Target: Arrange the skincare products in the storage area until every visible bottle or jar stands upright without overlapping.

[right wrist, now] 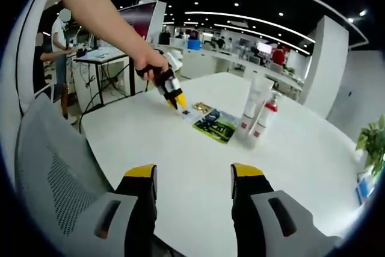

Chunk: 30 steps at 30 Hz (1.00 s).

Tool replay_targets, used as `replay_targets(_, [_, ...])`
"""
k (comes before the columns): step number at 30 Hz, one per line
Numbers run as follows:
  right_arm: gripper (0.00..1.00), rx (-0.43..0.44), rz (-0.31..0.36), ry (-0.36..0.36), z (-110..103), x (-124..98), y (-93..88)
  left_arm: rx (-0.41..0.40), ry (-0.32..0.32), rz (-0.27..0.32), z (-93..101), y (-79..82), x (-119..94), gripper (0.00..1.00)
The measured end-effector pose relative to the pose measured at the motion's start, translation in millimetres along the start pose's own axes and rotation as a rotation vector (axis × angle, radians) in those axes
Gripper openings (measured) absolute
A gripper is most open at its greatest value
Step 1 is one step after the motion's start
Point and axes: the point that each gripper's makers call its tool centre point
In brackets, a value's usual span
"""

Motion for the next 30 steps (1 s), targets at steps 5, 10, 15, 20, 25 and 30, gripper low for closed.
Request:
replay_targets(5, [0.48, 0.002, 0.011, 0.001, 0, 0, 2.3, 0.023, -0.006, 0.063, 6.1, 7.6, -13, 0.37])
replay_targets(10, [0.49, -0.005, 0.022, 0.016, -3, 0, 4.9, 0.093, -0.043, 0.138, 20.0, 18.0, -31, 0.44])
replay_targets(15, [0.49, -0.006, 0.034, 0.024, -5, 0, 7.4, 0.072, -0.067, 0.214, 32.0, 22.3, -55, 0.53])
replay_targets(20, [0.51, 0.002, 0.046, 0.029, -6, 0, 10.0, 0.073, -0.113, 0.274, 51.4, 15.7, -78, 0.62])
replay_targets(25, [0.54, 0.013, 0.067, 0.038, -8, 0, 14.0, 0.120, -0.173, 0.362, 71.6, 10.3, -104, 0.70])
replay_targets(30, [0.56, 0.017, 0.077, 0.049, -11, -1, 15.6, 0.167, -0.207, 0.442, 88.0, -8.4, -132, 0.73])
Point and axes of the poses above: the point that each gripper's makers call its tool centre point, and the gripper's own axes: x roughly forward along the fingers, z roughly to its right, y roughly out of its top, and after that the axes turned 13 degrees about z, right-handed
